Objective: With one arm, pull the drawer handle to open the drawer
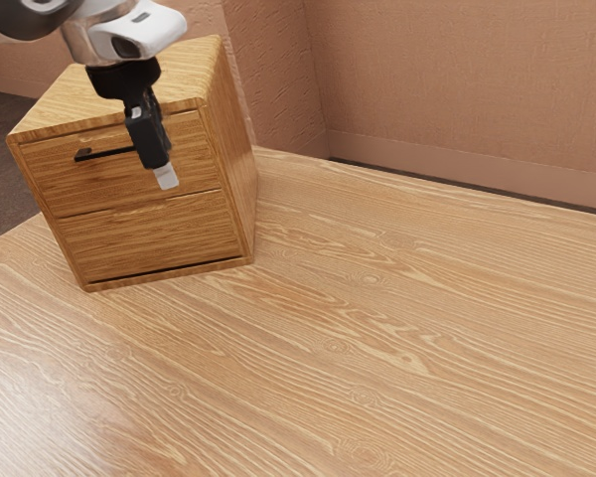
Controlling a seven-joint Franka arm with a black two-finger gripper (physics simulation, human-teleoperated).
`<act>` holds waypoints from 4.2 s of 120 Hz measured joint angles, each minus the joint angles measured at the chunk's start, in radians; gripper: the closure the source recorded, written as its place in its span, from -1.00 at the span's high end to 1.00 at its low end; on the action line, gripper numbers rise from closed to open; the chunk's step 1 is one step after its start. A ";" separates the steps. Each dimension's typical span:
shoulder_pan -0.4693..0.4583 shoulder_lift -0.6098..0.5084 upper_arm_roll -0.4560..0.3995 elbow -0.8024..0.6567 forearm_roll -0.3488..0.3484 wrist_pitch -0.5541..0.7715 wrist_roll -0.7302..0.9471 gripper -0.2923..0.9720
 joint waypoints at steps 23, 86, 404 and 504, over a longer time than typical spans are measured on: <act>-0.014 -0.004 0.002 -0.001 0.005 -0.002 0.021 0.53; -0.005 -0.268 0.005 -0.359 0.175 0.064 0.109 0.54; 0.030 -0.317 0.228 -0.735 0.080 0.853 0.641 -0.68; -0.008 -0.563 0.228 -0.967 0.103 0.887 0.619 -0.71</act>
